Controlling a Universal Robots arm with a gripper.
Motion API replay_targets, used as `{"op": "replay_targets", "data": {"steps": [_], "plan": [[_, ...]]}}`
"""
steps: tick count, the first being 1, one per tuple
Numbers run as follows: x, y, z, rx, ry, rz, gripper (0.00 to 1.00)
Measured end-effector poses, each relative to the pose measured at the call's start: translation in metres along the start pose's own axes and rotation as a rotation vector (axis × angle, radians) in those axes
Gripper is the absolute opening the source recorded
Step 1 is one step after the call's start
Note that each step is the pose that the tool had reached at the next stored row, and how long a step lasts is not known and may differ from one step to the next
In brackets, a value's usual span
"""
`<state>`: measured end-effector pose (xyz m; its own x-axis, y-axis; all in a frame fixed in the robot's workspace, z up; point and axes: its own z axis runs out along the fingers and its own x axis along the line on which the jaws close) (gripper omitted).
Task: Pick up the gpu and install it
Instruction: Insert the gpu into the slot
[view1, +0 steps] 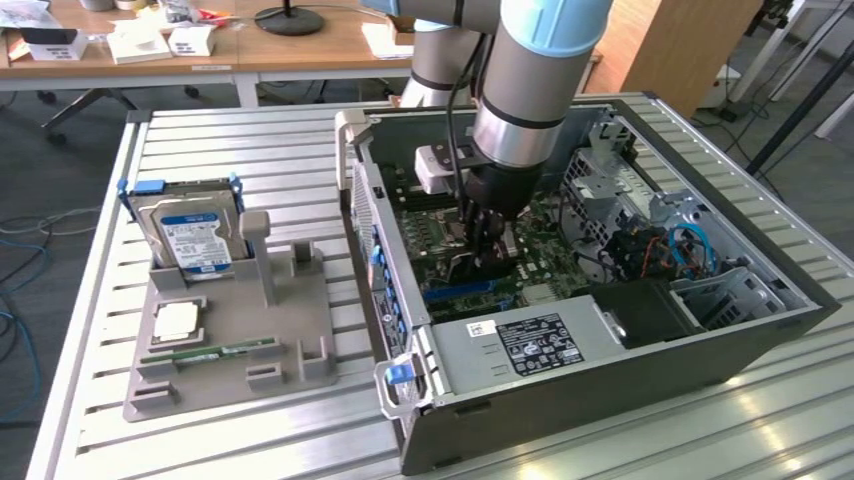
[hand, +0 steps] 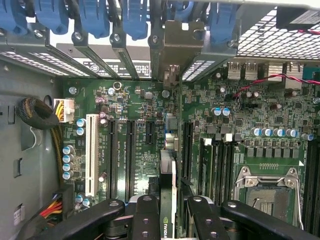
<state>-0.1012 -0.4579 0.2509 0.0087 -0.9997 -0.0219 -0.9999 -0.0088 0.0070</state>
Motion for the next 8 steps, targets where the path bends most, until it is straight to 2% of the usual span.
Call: {"op": "replay_targets", "data": {"steps": [8], "plan": [[0.0008,0.0000,0.0000,-0.0002,0.0002,0.002,0.26]]}}
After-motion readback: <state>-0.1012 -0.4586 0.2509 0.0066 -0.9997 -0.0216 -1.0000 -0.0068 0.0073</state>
